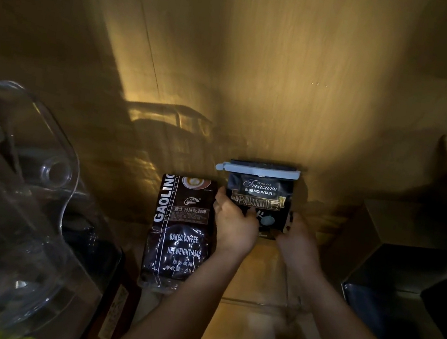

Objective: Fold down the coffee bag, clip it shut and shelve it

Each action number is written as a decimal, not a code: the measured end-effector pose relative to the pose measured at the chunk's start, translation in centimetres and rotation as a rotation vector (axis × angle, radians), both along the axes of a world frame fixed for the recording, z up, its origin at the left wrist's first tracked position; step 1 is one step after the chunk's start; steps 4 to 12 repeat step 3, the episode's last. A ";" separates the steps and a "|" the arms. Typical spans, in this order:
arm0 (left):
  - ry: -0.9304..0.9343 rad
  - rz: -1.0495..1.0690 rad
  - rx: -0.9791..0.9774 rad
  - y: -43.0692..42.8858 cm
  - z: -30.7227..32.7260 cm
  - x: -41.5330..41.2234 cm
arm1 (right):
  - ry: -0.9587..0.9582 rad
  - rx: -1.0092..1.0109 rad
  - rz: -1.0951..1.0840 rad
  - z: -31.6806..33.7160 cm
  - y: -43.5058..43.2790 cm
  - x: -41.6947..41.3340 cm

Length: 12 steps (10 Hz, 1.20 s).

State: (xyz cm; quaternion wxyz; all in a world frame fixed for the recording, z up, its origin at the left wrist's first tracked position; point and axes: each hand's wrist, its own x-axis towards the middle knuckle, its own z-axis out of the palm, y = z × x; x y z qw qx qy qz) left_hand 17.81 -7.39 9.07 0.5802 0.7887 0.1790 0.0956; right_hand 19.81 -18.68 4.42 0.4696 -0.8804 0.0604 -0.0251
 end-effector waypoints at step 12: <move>-0.197 -0.065 0.318 2.0 5.1 -3.6 | 0.055 -0.116 0.296 6.7 -2.0 -3.6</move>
